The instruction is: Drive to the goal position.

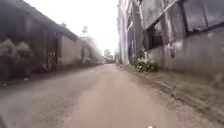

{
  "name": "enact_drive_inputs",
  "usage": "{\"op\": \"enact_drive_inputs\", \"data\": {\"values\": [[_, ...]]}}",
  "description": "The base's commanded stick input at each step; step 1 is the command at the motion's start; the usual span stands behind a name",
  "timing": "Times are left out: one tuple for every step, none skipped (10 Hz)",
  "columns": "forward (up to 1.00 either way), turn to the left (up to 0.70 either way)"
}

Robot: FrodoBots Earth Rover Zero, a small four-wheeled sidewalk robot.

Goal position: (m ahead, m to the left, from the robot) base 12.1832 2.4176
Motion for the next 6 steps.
{"op": "enact_drive_inputs", "data": {"values": [[1.0, 0.0], [1.0, 0.0], [1.0, 0.0], [1.0, 0.0], [1.0, 0.0], [1.0, 0.0]]}}
